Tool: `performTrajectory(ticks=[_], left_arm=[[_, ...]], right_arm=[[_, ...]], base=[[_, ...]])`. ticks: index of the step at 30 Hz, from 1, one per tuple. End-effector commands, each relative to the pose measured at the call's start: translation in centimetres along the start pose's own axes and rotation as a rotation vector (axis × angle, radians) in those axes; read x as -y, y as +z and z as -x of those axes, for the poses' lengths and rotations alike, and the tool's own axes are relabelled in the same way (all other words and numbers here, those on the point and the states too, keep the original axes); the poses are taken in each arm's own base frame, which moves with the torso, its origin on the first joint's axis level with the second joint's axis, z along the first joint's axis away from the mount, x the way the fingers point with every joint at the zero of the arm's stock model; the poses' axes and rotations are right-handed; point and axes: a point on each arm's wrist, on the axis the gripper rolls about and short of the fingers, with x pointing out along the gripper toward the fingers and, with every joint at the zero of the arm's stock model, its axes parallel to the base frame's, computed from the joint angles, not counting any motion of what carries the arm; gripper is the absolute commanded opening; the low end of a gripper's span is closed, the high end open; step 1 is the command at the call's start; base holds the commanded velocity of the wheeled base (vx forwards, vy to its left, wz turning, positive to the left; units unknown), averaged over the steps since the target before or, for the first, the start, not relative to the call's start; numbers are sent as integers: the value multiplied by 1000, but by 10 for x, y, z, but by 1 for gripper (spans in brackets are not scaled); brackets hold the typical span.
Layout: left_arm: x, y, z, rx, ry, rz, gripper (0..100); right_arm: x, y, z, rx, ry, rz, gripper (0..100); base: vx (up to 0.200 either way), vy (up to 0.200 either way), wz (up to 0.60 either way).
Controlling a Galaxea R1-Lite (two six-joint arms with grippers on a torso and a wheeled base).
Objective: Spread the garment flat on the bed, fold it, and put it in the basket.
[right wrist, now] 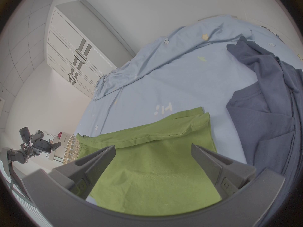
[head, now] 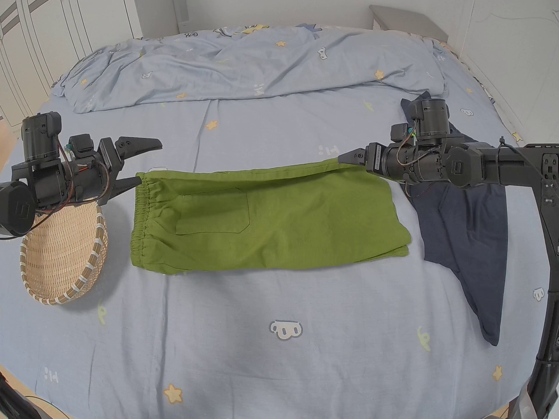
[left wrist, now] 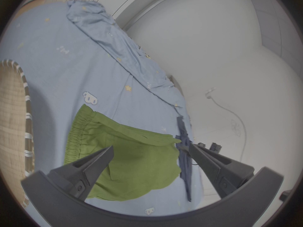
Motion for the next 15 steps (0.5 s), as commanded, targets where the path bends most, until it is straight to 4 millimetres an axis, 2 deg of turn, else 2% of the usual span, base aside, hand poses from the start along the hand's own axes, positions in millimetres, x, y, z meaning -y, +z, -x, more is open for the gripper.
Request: performTrajectory(ticks=[1, 10, 15], left_arm=[[22, -14, -7, 2, 37, -63, 100], [20, -12, -5, 8, 43, -61, 100], [20, -14, -7, 2, 42, -60, 100]], right_arm=[[9, -9, -17, -19, -6, -6, 100], [16, -1, -48, 27, 25, -8, 100], [32, -25, -74, -13, 8, -102, 100]], base=[[0, 0, 0], [0, 0, 0], [0, 0, 0]])
